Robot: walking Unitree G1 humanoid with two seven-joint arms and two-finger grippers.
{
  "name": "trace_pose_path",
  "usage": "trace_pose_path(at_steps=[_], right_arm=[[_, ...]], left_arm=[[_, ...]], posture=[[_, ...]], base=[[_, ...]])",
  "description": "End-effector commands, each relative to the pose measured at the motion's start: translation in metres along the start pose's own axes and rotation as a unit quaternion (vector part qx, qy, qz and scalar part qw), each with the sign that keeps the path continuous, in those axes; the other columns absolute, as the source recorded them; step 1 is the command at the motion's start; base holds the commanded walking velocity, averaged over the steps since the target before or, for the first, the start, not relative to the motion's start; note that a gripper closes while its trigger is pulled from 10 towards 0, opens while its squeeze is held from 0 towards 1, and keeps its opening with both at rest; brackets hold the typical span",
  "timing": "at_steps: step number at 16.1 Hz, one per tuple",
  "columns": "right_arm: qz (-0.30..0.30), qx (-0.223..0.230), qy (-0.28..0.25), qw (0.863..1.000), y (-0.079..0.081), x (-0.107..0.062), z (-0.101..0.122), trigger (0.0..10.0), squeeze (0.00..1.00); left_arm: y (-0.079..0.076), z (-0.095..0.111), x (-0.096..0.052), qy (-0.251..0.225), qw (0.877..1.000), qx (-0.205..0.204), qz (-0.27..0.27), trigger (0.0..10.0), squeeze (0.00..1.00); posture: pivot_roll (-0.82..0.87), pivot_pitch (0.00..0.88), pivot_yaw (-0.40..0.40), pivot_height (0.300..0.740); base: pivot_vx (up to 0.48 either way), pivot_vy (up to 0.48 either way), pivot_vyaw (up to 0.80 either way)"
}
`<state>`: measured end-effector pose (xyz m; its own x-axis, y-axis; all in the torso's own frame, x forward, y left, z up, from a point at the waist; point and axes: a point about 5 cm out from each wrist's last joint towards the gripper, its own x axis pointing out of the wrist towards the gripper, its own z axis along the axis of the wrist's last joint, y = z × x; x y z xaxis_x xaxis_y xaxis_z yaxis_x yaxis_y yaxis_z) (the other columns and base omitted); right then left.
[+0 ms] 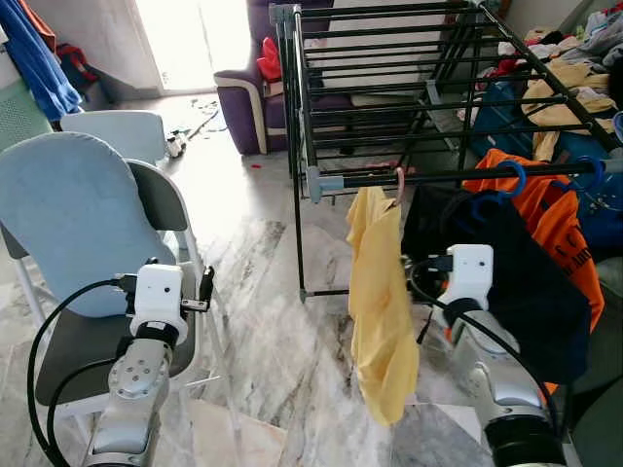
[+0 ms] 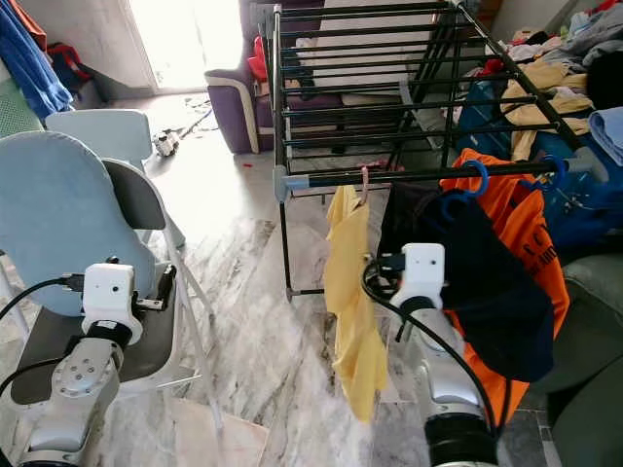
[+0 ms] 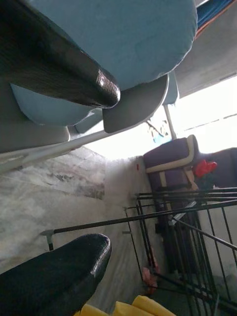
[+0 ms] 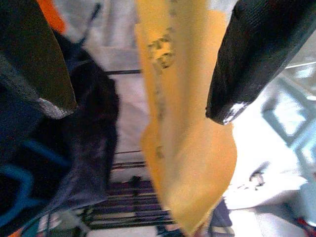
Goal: Hang hanger
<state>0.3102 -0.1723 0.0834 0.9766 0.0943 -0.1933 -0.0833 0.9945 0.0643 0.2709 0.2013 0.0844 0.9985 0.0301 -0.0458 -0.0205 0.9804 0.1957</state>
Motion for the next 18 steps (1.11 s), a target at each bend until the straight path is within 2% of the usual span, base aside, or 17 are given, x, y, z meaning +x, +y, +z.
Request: trace_pose_path(at_steps=[1,5,7,11,18], right_arm=[[0.034,0.008,-0.010,0.999,0.012,0.003,0.009,10.0,0.00],[0.039,0.012,-0.008,0.999,0.013,0.004,0.009,10.0,0.00],[0.046,0.016,-0.008,0.999,0.014,0.005,0.009,10.0,0.00],[0.058,0.020,-0.010,0.998,0.017,0.009,0.011,10.0,0.00],[0.061,0.019,-0.009,0.998,0.018,0.010,0.011,10.0,0.00]], left_arm=[[0.007,-0.003,-0.002,0.007,1.000,0.009,0.010,10.0,0.00],[0.014,-0.004,-0.006,0.011,1.000,0.014,0.026,10.0,0.00],[0.019,-0.004,-0.010,0.012,0.999,0.003,0.038,10.0,0.00],[0.030,-0.005,-0.020,0.014,0.998,0.011,0.058,10.0,0.00],[0.031,-0.006,-0.020,0.014,0.998,0.012,0.060,10.0,0.00]], posture=[[-0.07,0.000,0.034,0.740],[-0.06,0.000,0.033,0.740],[-0.04,0.000,0.030,0.740],[-0.01,0.000,0.022,0.740],[-0.01,0.000,0.022,0.740]], base=[[0.000,0.000,0.00],[0.000,0.000,0.00],[0.000,0.000,0.00],[0.000,0.000,0.00],[0.000,0.000,0.00]])
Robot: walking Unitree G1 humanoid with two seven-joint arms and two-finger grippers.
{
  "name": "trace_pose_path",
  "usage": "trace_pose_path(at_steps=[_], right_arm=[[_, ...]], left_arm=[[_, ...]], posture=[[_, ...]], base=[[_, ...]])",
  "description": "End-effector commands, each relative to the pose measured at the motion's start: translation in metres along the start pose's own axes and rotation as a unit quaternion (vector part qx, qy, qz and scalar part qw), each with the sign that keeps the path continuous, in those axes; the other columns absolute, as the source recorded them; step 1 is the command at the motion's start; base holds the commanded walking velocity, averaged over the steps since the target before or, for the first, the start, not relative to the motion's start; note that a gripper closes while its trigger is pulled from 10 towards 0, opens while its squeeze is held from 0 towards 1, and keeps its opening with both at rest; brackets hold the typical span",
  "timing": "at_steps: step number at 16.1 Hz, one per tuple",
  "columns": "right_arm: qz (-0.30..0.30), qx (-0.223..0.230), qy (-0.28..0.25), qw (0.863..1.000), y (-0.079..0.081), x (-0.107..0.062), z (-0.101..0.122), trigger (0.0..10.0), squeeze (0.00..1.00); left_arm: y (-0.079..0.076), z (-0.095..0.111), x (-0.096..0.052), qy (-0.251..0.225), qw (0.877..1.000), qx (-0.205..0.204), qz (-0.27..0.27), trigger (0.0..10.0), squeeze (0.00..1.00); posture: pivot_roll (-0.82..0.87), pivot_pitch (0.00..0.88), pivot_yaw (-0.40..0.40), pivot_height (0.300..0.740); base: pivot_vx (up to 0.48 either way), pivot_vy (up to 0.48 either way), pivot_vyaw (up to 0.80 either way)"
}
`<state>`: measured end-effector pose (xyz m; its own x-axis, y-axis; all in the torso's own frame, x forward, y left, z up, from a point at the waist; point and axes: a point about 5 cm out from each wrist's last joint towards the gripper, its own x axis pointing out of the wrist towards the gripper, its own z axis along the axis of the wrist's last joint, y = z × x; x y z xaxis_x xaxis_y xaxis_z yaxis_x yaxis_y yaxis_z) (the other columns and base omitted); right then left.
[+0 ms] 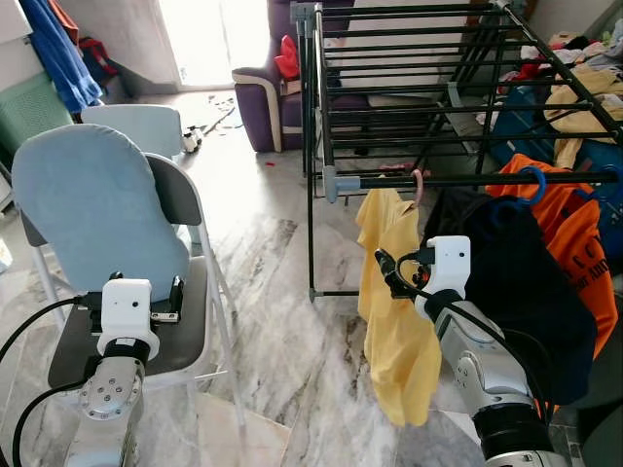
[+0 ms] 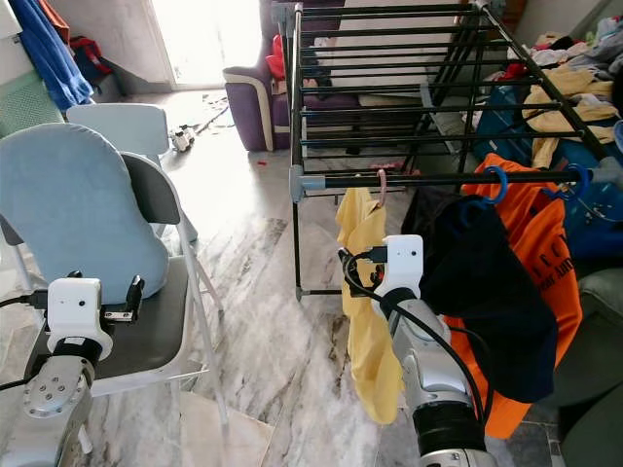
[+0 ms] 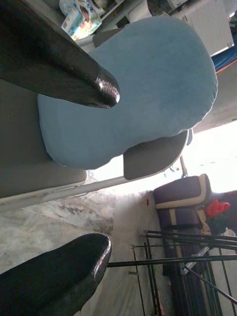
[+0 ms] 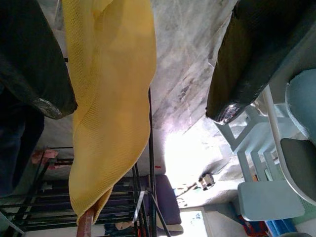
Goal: Hang hanger
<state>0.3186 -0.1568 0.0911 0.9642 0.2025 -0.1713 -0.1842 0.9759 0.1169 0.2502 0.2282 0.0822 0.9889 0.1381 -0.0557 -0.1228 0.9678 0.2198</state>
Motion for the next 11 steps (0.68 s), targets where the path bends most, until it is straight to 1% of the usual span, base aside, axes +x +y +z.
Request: trace_pose_path(at_steps=[1,11], right_arm=[[0.006,0.002,-0.003,1.000,0.0028,0.0027,0.0024,10.0,0.00],[0.006,0.002,-0.003,1.000,0.0028,0.0027,0.0024,10.0,0.00]], left_arm=[[0.0047,0.0026,0.0000,-0.002,1.000,0.003,0.008,10.0,0.00],[0.0047,0.0026,0.0000,-0.002,1.000,0.003,0.008,10.0,0.00]], posture=[[-0.01,0.000,0.022,0.740],[-0.01,0.000,0.022,0.740]], base=[[0.000,0.000,0.00],[0.000,0.000,0.00]])
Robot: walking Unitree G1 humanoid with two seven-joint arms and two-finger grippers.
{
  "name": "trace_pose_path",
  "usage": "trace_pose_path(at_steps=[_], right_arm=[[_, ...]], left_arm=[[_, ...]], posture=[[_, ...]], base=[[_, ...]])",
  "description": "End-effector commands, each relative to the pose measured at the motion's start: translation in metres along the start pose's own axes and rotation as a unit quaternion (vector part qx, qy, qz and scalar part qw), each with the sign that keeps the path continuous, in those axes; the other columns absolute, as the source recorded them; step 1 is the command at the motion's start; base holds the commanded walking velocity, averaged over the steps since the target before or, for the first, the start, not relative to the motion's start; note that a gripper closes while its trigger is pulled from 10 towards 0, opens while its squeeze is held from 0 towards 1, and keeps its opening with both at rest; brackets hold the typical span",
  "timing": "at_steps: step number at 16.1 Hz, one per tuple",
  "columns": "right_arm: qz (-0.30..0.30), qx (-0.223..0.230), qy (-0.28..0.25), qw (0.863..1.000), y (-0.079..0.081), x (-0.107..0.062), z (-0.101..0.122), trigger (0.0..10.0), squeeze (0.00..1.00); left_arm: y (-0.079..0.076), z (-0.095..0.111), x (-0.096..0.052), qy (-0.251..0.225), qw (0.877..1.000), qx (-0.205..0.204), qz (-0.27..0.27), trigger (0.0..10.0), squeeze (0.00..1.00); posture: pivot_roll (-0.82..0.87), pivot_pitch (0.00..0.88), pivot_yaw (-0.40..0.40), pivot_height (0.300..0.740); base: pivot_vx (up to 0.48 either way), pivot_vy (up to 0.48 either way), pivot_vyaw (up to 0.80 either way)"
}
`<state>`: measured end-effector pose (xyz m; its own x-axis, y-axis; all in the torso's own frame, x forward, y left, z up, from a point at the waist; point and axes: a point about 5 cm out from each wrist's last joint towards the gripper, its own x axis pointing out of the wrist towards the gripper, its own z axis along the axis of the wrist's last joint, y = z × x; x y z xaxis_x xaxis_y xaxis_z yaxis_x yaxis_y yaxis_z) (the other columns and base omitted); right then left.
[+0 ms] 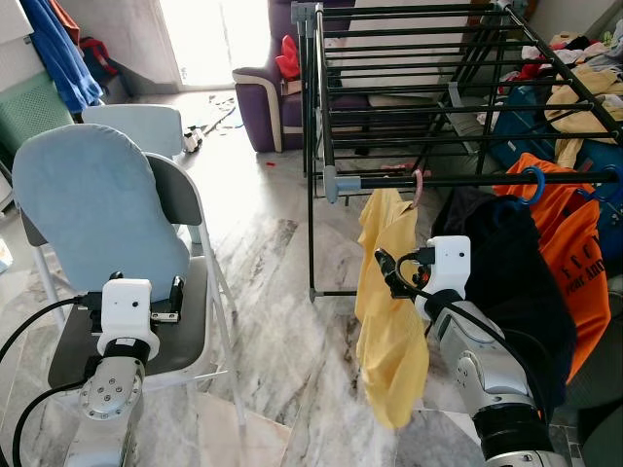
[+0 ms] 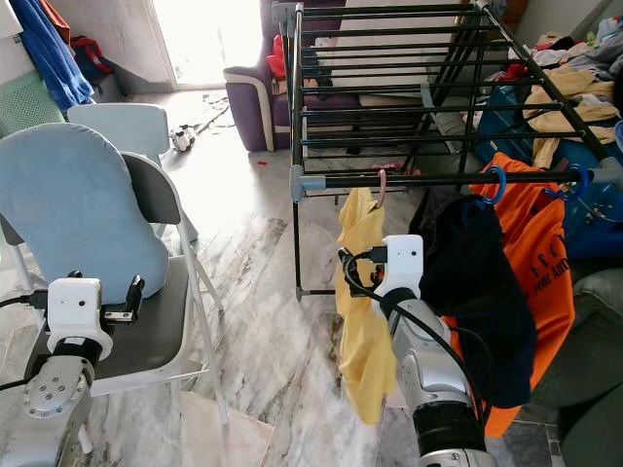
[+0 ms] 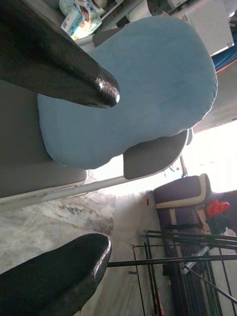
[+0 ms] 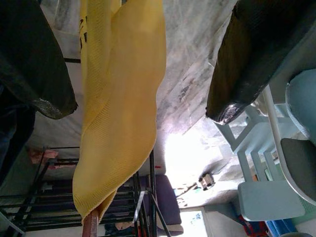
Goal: Hang hanger
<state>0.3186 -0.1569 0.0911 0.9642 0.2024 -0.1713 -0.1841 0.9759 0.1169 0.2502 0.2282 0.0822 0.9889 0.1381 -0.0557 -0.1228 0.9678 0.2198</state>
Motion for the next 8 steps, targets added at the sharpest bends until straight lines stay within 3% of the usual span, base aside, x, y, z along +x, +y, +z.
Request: trace_pose_path(at_steps=[1,8], right_arm=[[0.006,0.002,-0.003,1.000,0.0029,0.0027,0.0024,10.0,0.00],[0.006,0.002,-0.003,1.000,0.0029,0.0027,0.0024,10.0,0.00]], left_arm=[[0.0048,0.0026,0.0000,-0.002,1.000,0.003,0.008,10.0,0.00],[0.0048,0.0026,0.0000,-0.002,1.000,0.003,0.008,10.0,0.00]], posture=[[-0.01,0.000,0.022,0.740],[-0.01,0.000,0.022,0.740]], base=[[0.000,0.000,0.00],[0.000,0.000,0.00]])
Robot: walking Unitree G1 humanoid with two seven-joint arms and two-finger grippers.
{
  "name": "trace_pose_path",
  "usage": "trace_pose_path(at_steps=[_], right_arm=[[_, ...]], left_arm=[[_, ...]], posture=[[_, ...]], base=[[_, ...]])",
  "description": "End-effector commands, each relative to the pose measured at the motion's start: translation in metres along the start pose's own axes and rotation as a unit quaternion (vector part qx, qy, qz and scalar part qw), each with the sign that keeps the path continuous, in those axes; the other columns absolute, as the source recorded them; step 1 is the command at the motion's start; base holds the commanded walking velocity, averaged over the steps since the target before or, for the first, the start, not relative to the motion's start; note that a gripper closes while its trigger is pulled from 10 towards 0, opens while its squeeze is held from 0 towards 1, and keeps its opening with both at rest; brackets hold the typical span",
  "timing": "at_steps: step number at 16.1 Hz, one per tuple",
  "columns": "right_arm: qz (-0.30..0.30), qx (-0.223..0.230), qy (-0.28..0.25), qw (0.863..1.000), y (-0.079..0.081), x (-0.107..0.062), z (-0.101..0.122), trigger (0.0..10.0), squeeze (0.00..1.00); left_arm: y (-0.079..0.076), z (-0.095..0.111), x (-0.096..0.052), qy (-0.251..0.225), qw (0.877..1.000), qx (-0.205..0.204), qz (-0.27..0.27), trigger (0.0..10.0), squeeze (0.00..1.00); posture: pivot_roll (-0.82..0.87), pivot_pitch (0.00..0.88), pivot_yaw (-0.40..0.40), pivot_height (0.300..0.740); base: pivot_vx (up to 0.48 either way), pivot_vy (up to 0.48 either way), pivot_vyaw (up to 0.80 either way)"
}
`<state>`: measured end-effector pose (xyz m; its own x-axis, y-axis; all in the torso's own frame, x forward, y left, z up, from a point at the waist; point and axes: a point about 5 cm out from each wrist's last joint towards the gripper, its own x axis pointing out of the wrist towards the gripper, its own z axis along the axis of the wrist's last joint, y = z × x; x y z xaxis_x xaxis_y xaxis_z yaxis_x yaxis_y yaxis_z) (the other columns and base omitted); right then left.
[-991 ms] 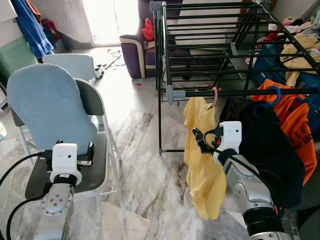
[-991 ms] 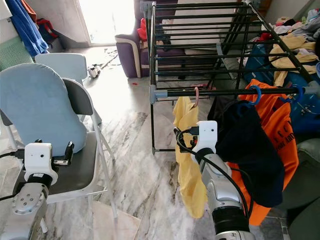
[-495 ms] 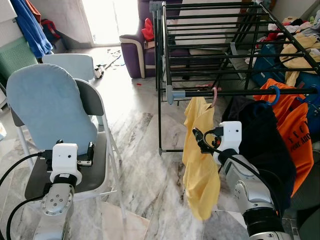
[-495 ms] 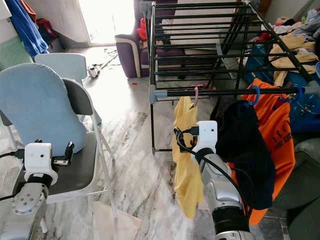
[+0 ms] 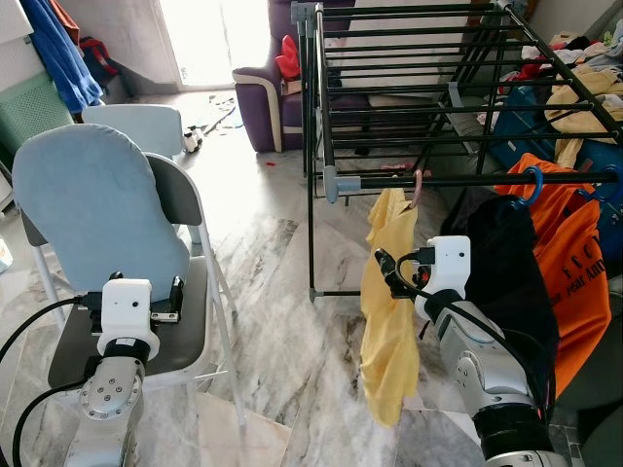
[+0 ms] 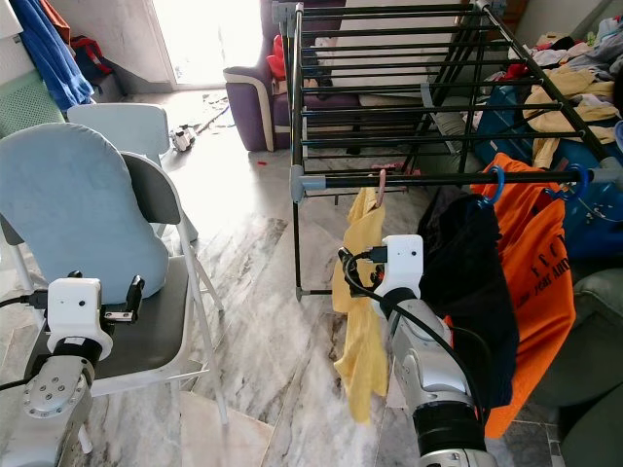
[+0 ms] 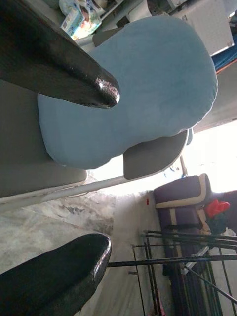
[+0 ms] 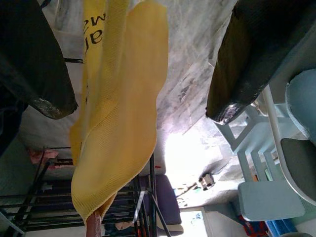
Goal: Hang hanger
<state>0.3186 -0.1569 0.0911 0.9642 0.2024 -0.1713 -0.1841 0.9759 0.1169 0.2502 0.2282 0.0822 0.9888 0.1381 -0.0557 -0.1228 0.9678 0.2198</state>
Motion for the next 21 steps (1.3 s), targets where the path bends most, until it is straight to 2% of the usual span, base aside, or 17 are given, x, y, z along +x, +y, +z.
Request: trace_pose_path(at_steps=[1,7,8,9,10,12,13,14,18,19,21], right_arm=[[0.006,0.002,-0.003,1.000,0.003,0.003,0.002,10.0,0.00],[0.006,0.002,-0.003,1.000,0.003,0.003,0.002,10.0,0.00],[-0.023,0.018,-0.028,0.999,0.012,0.013,0.006,10.0,0.00],[-0.036,0.024,-0.036,0.998,0.017,0.016,0.006,10.0,0.00],[-0.036,0.018,-0.033,0.999,0.019,0.014,0.001,10.0,0.00],[-0.029,0.004,-0.018,0.999,0.021,0.011,-0.007,10.0,0.00],[-0.032,0.018,0.018,0.999,0.016,0.010,-0.017,10.0,0.00],[-0.033,0.020,0.026,0.999,0.014,0.011,-0.019,10.0,0.00],[-0.029,-0.008,0.061,0.998,0.015,0.015,-0.023,10.0,0.00],[-0.023,0.001,0.077,0.997,0.017,0.020,-0.024,10.0,0.00],[-0.013,0.002,0.075,0.997,0.021,0.026,-0.021,10.0,0.00]], left_arm=[[0.005,0.003,0.000,-0.002,1.000,0.003,0.008,10.0,0.00],[0.005,0.003,0.000,-0.002,1.000,0.003,0.008,10.0,0.00],[-0.017,0.008,0.013,-0.002,0.998,-0.046,-0.032,10.0,0.00],[-0.030,0.010,0.019,0.000,0.996,-0.067,-0.052,10.0,0.00],[-0.036,0.008,0.020,0.003,0.996,-0.068,-0.057,10.0,0.00],[-0.045,0.002,0.016,0.010,0.995,-0.065,-0.070,10.0,0.00],[-0.045,-0.004,0.015,0.028,0.993,-0.091,-0.069,10.0,0.00],[-0.046,-0.005,0.015,0.033,0.992,-0.099,-0.071,10.0,0.00],[-0.051,-0.007,0.012,0.039,0.990,-0.101,-0.086,10.0,0.00],[-0.050,-0.009,0.011,0.042,0.990,-0.098,-0.087,10.0,0.00],[-0.051,-0.009,0.009,0.043,0.990,-0.098,-0.087,10.0,0.00]], posture=[[-0.01,0.000,0.022,0.740],[-0.01,0.000,0.022,0.740],[-0.01,0.000,0.020,0.740],[-0.01,0.000,0.026,0.740],[-0.02,0.000,0.034,0.740],[-0.04,0.000,0.039,0.740],[-0.06,0.000,0.035,0.740],[-0.06,0.000,0.029,0.740],[-0.05,0.000,0.015,0.740],[-0.04,0.000,0.006,0.740],[-0.04,0.000,0.003,0.740]], base=[[0.000,0.000,0.00],[0.000,0.000,0.00],[0.000,0.000,0.00],[0.000,0.000,0.00],[0.000,0.000,0.00],[0.000,0.000,0.00],[0.000,0.000,0.00],[0.000,0.000,0.00],[0.000,0.000,0.00],[0.000,0.000,0.00],[0.000,0.000,0.00]])
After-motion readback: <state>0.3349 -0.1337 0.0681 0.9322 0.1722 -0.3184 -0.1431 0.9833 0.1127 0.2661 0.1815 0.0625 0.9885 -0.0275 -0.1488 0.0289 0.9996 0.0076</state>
